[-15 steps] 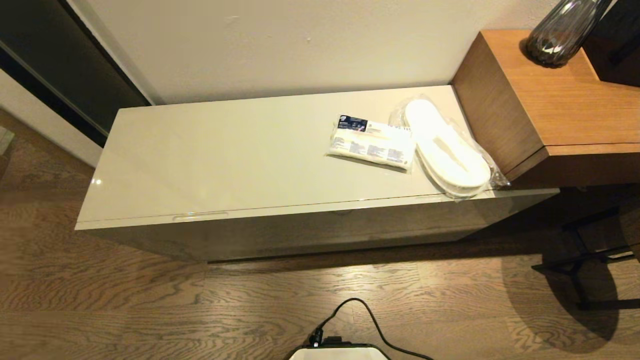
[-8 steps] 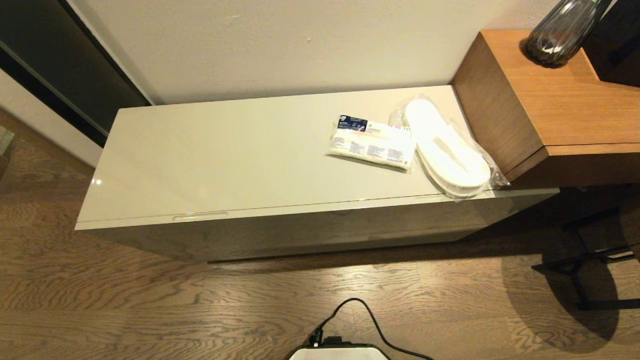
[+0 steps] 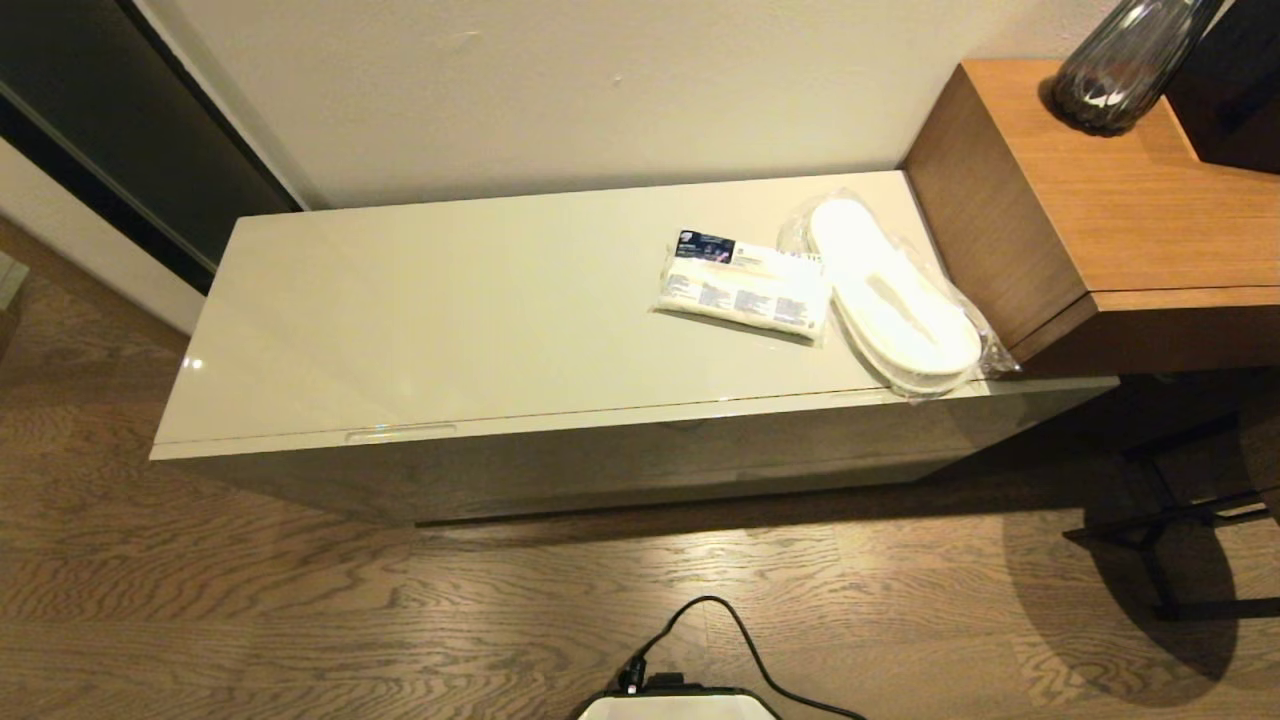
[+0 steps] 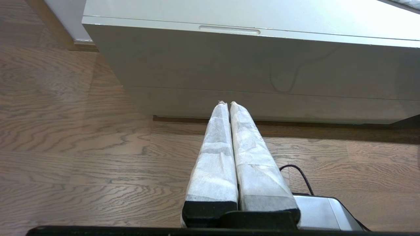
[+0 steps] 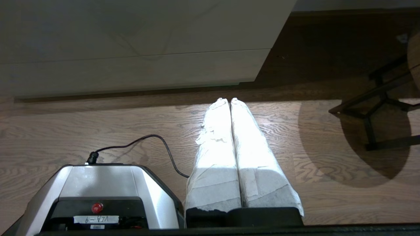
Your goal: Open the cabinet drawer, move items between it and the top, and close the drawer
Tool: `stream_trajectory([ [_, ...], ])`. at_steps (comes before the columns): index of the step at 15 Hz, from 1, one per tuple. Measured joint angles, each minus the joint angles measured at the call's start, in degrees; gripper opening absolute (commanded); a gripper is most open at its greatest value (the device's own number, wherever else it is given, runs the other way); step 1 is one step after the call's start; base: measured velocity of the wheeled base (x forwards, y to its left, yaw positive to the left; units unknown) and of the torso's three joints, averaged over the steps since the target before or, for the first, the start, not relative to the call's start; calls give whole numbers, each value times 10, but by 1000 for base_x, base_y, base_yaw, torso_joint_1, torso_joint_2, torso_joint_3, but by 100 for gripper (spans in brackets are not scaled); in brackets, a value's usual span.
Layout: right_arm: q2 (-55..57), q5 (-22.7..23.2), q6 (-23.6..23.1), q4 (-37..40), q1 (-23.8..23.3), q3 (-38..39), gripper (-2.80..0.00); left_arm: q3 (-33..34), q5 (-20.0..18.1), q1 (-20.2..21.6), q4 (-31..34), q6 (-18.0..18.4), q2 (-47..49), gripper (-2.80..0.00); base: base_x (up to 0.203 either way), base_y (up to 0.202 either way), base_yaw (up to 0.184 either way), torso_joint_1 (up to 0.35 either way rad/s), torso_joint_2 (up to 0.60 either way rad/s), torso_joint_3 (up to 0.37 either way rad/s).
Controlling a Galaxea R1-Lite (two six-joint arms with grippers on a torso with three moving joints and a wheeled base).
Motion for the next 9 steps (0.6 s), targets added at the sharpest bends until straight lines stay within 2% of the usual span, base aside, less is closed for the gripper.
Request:
stream_trajectory([
  [5,0,-2,28,-1,0,0,-280,0,0,0,0,0,0,-280,0,0,0,0,0,0],
  [9,0,-4,29,0,0,0,-280,0,0,0,0,0,0,-280,0,0,0,0,0,0],
])
